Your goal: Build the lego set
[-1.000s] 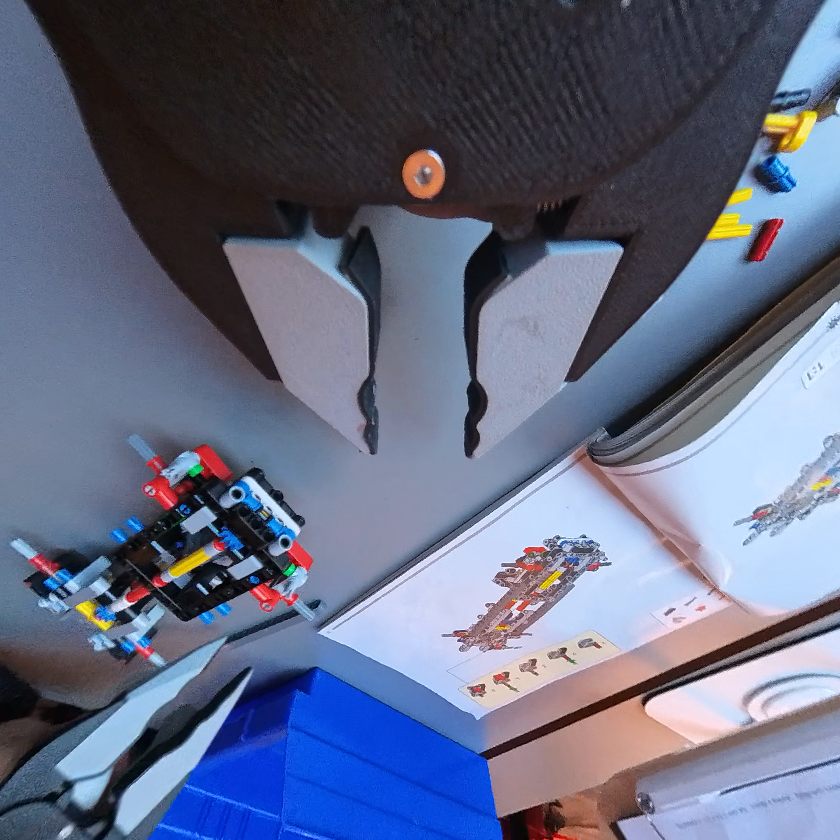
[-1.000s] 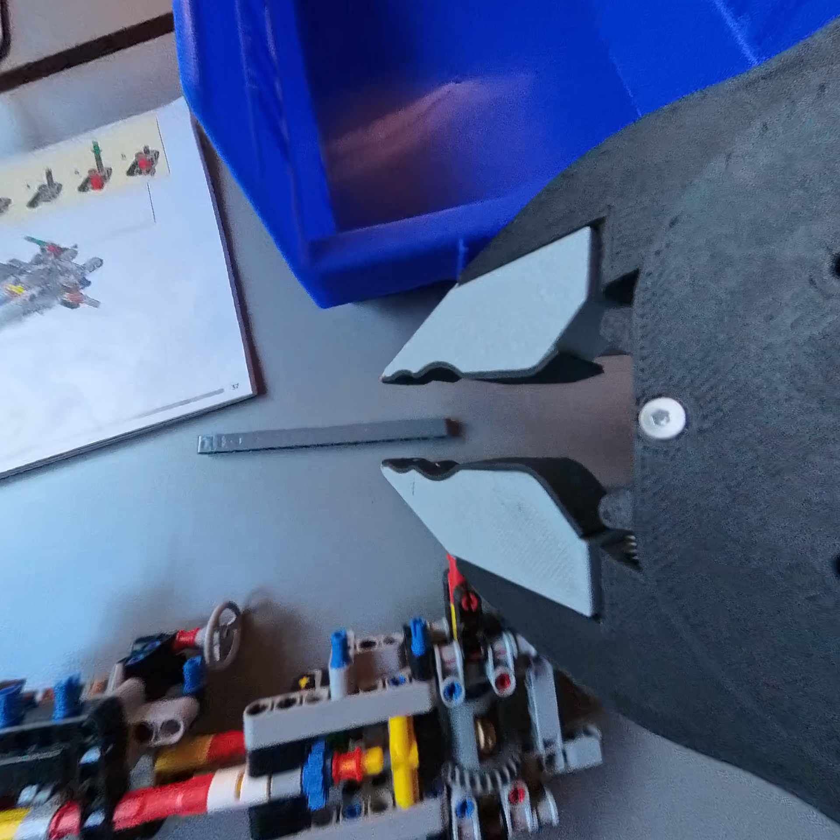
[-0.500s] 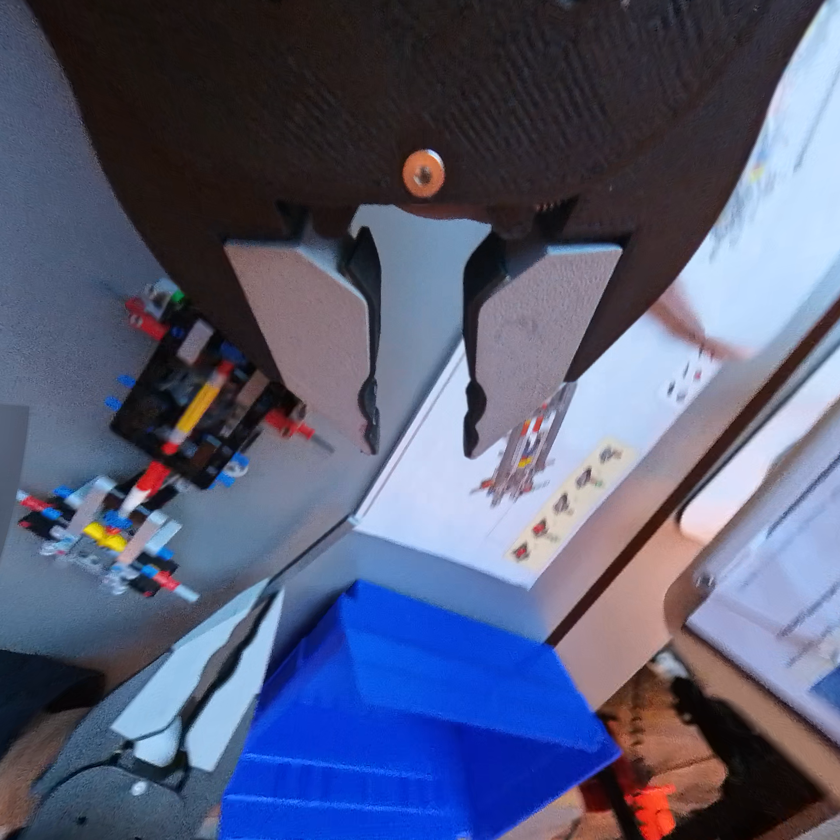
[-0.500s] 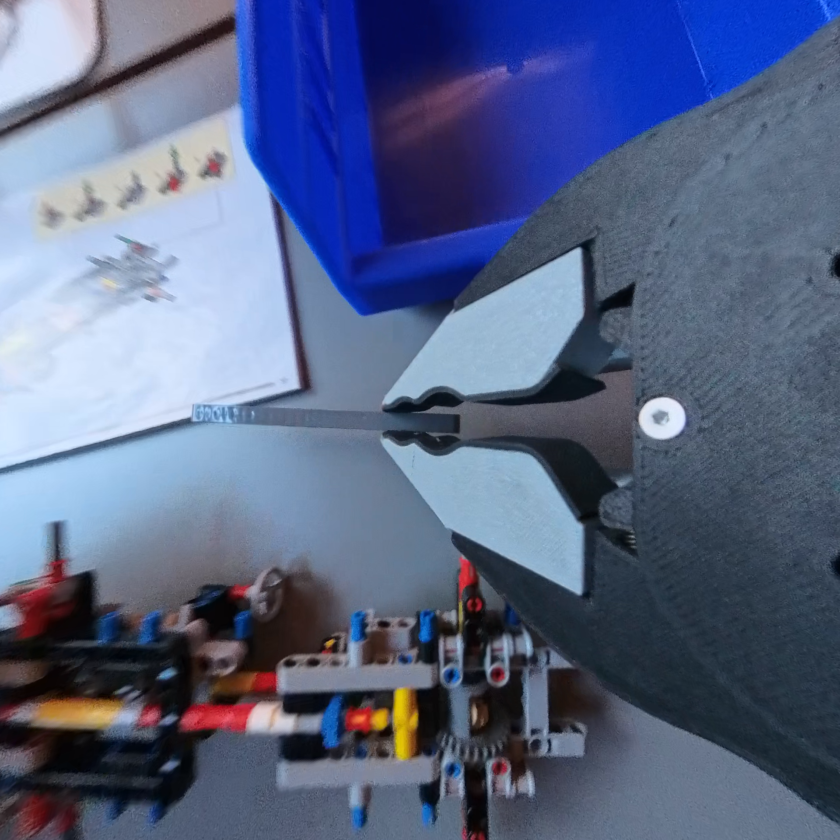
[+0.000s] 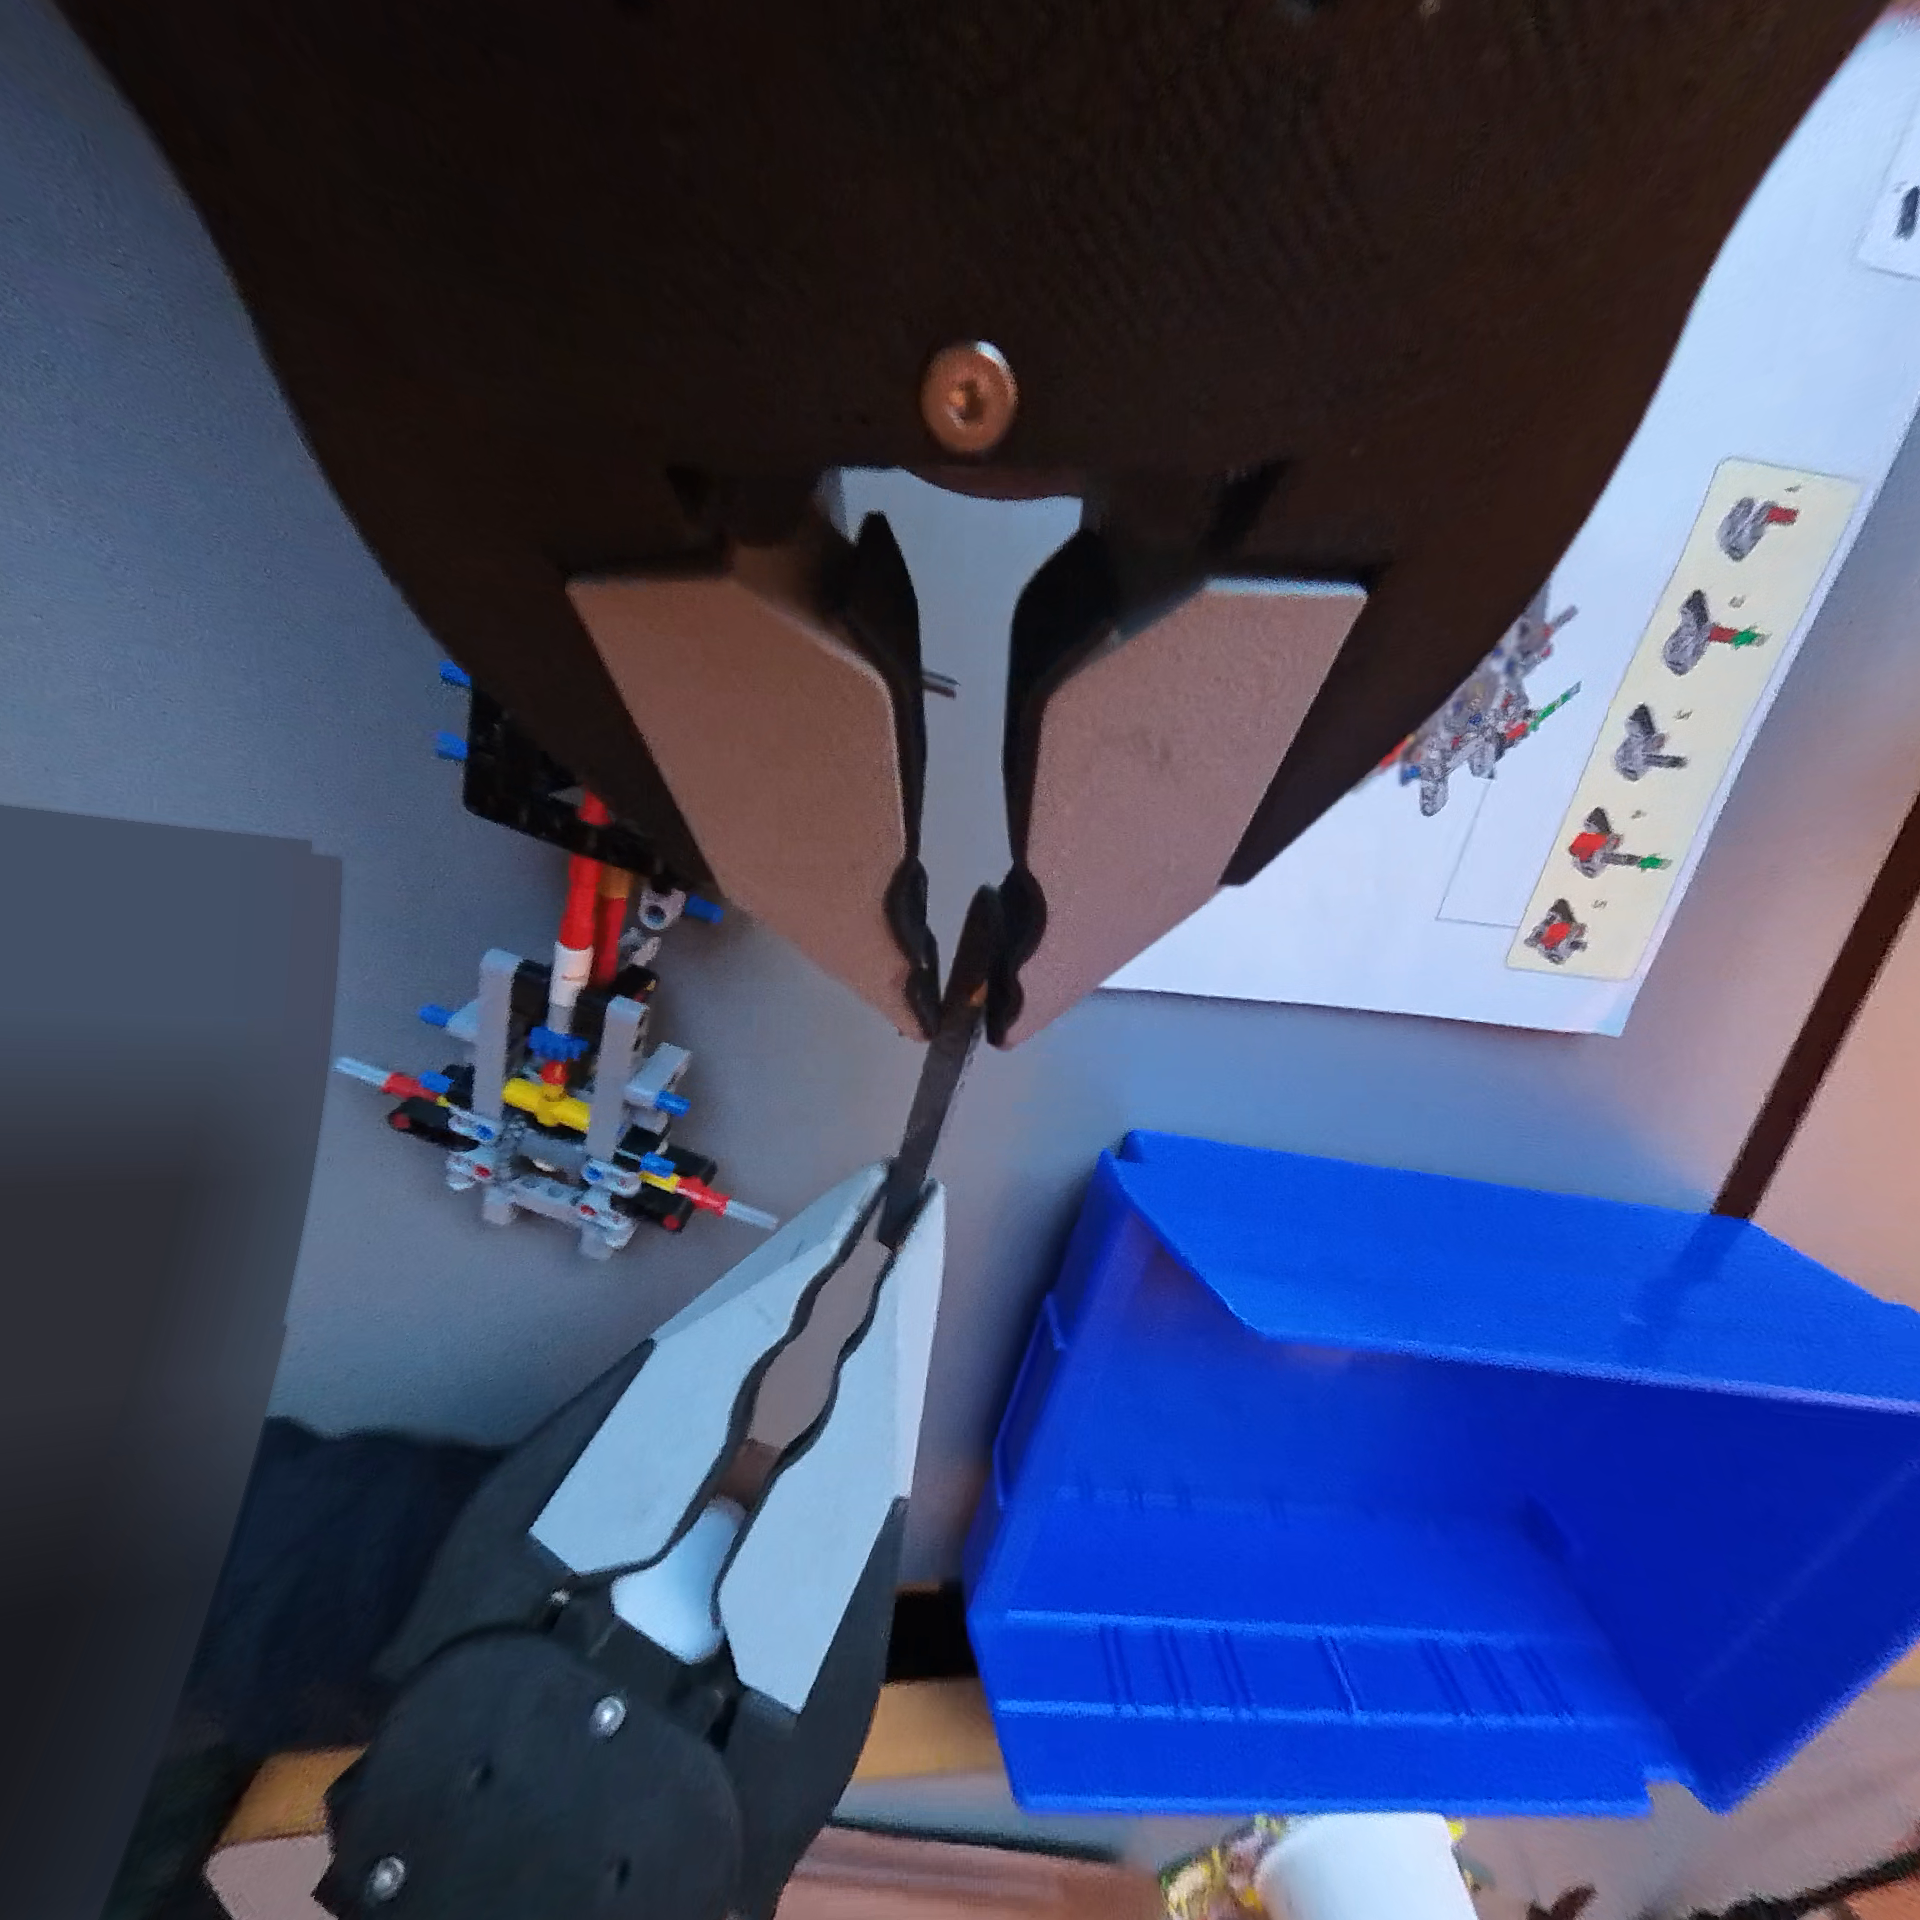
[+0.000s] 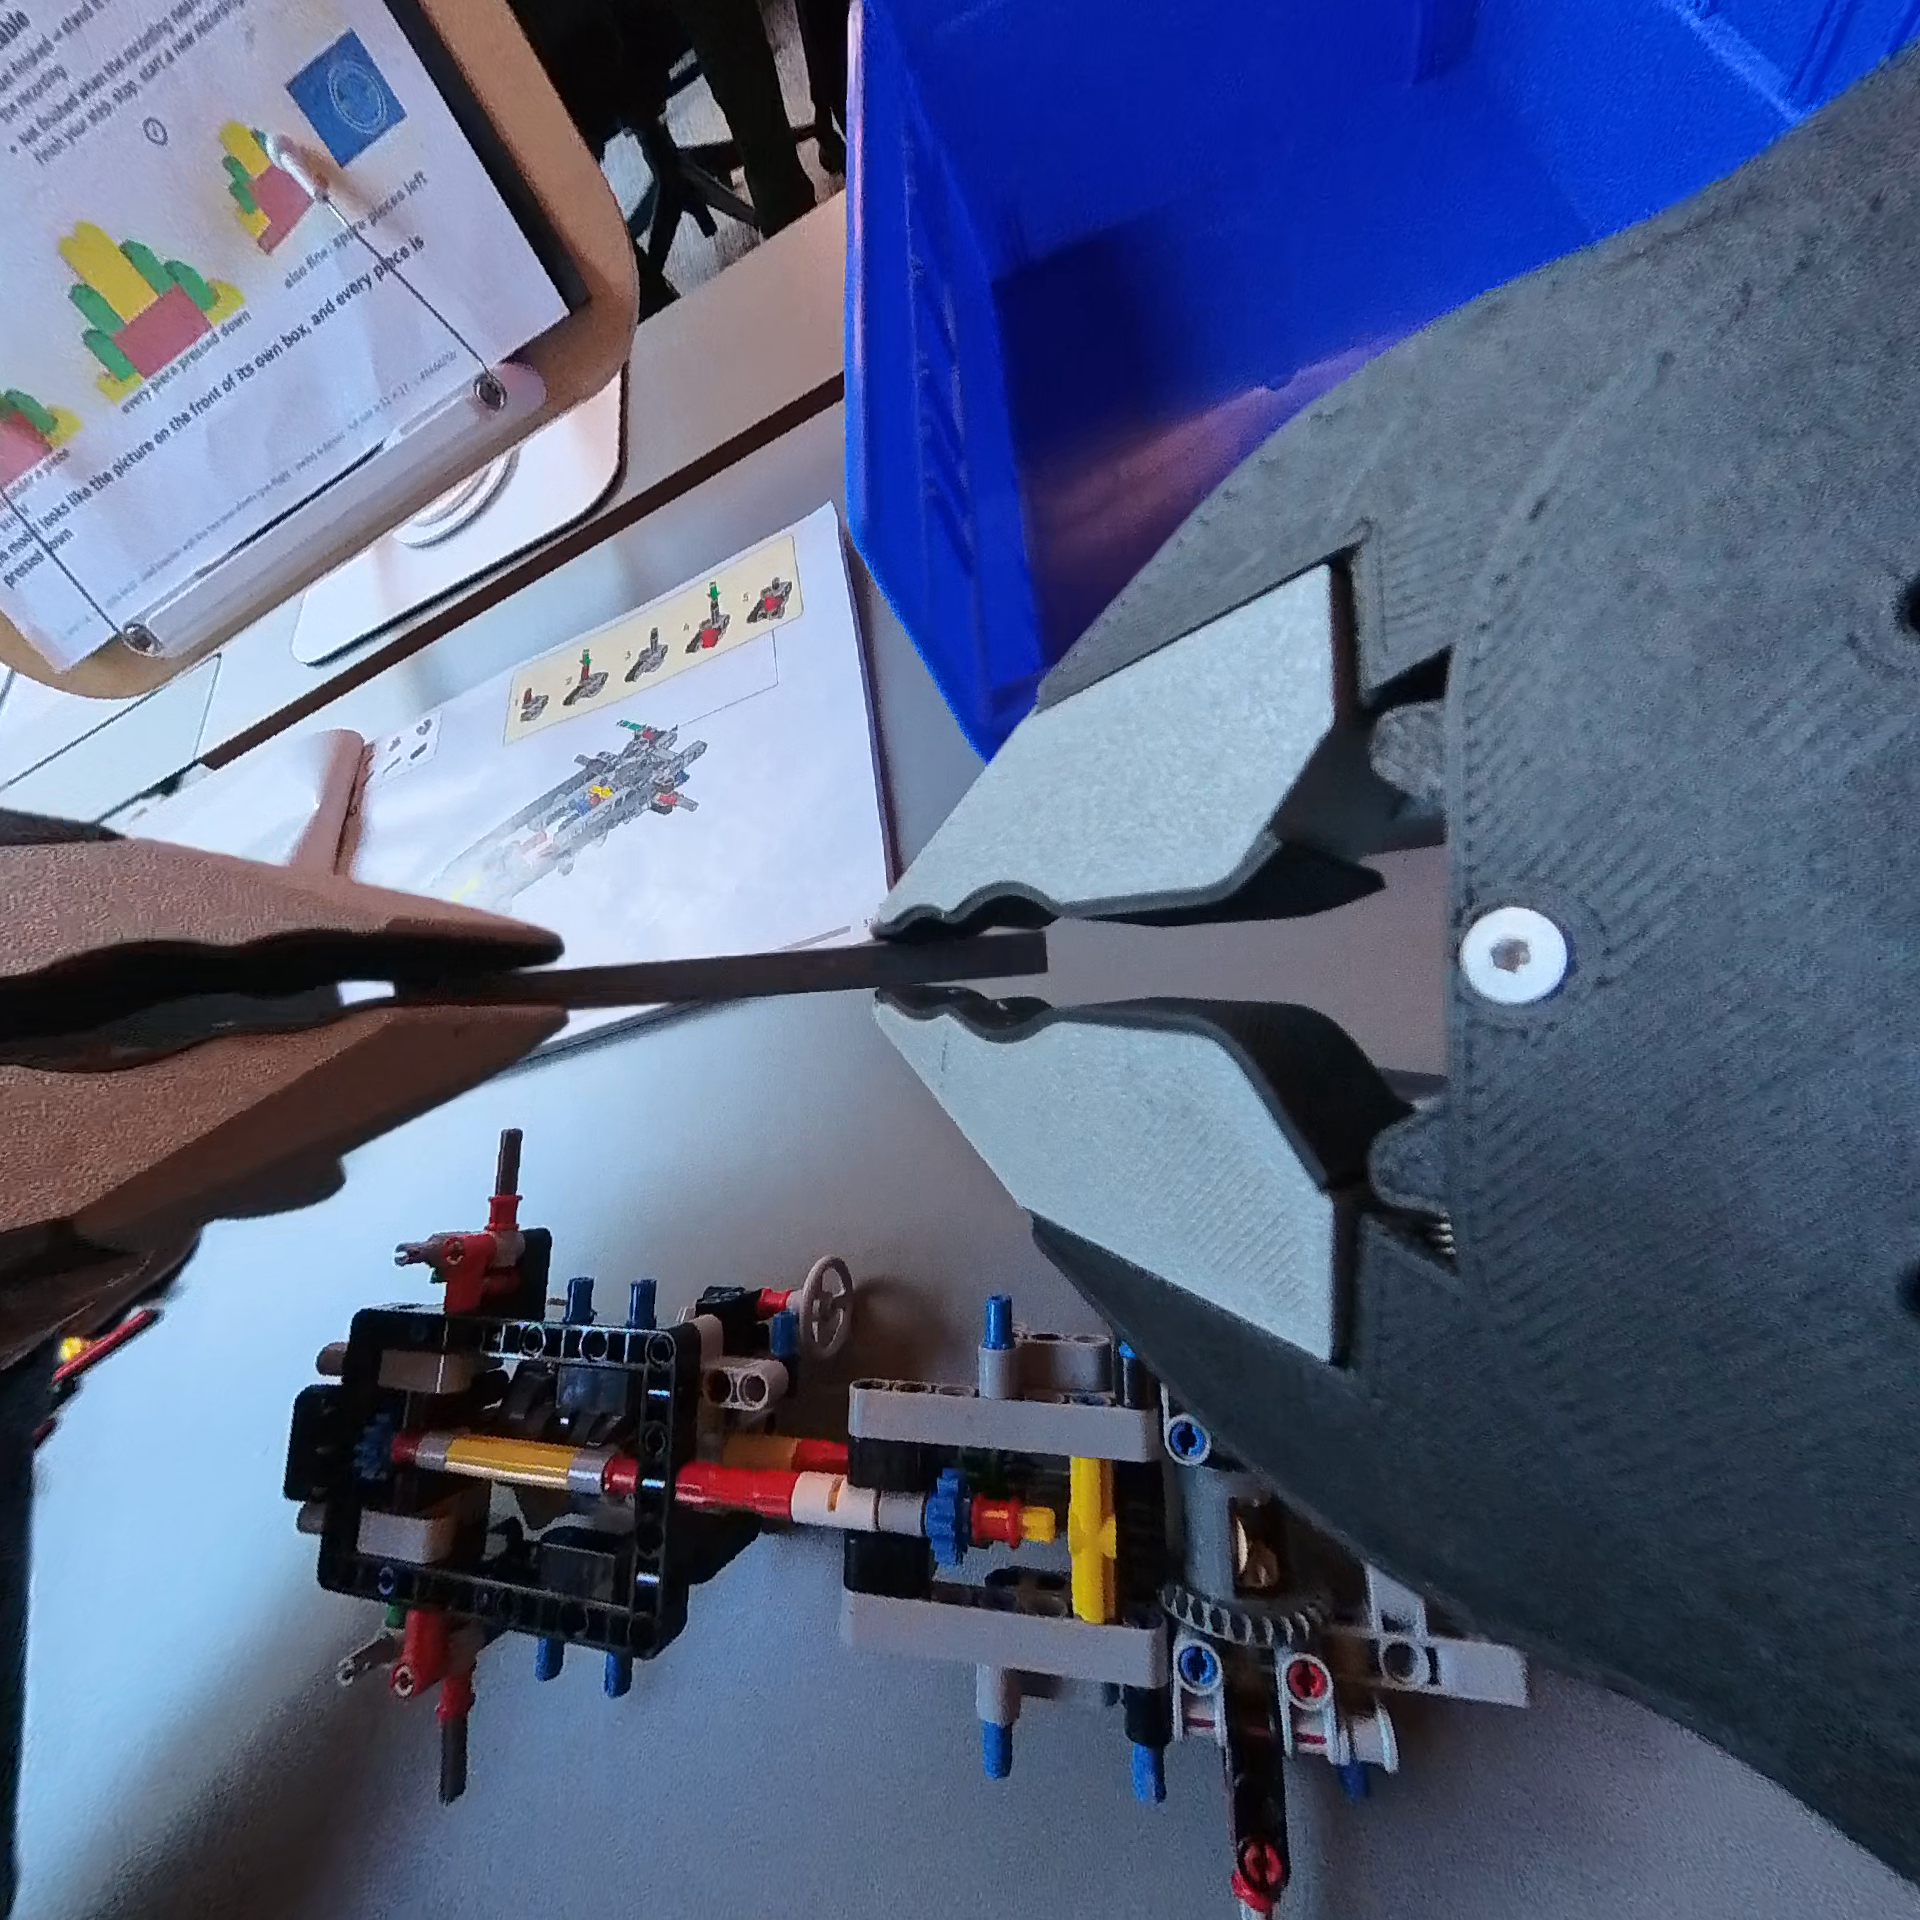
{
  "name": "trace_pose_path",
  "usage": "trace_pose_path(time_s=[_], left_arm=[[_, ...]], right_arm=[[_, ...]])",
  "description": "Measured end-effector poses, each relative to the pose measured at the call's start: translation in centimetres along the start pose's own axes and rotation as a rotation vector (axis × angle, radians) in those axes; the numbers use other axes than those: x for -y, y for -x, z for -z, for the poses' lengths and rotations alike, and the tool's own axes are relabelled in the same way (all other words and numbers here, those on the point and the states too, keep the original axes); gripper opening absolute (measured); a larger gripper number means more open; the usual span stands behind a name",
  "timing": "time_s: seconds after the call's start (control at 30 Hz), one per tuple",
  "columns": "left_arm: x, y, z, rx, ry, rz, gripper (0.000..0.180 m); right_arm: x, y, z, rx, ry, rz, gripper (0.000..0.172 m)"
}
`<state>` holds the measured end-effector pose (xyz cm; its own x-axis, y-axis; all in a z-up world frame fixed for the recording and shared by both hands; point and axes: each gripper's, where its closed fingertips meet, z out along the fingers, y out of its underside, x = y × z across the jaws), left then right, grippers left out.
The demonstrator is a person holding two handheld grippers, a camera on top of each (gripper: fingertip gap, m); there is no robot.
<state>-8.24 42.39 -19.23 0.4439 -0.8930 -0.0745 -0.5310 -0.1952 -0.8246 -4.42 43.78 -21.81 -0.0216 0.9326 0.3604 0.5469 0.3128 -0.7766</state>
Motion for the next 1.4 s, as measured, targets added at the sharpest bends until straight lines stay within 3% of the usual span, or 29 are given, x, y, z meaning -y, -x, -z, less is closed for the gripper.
trace_pose_path(time_s=[0.7, 0.83, 1.03, 1.07, 1.13, 1.3, 1.4], left_arm=[[-1.3, 0.0, -0.1, -0.058, -0.001, 0.088, 0.000], [-1.2, 1.9, 1.2, 0.046, 0.004, 0.085, 0.019], [-1.9, 4.2, 2.8, 0.153, 0.034, 0.153, 0.031], [-2.2, 4.5, 2.9, 0.167, 0.045, 0.160, 0.027], [-2.4, 5.0, 3.1, 0.200, 0.039, 0.157, 0.000], [-2.7, 3.5, 3.2, 0.095, 0.051, 0.166, 0.000], [-3.1, 3.6, 3.2, 0.106, 0.082, 0.149, 0.000]], right_arm=[[-0.9, 0.9, -0.4, 0.045, 0.026, 0.010, 0.005], [-1.1, 0.4, -0.5, 0.024, 0.026, -0.005, 0.005], [-1.8, -0.8, -0.8, -0.023, 0.031, -0.043, 0.005], [-1.8, -1.0, -0.8, -0.029, 0.032, -0.044, 0.005], [-1.9, -1.1, -0.9, -0.042, 0.034, -0.038, 0.005], [-1.8, -1.1, -0.8, -0.061, 0.041, -0.010, 0.005], [-1.9, -1.0, -0.7, -0.060, 0.048, -0.001, 0.005]])
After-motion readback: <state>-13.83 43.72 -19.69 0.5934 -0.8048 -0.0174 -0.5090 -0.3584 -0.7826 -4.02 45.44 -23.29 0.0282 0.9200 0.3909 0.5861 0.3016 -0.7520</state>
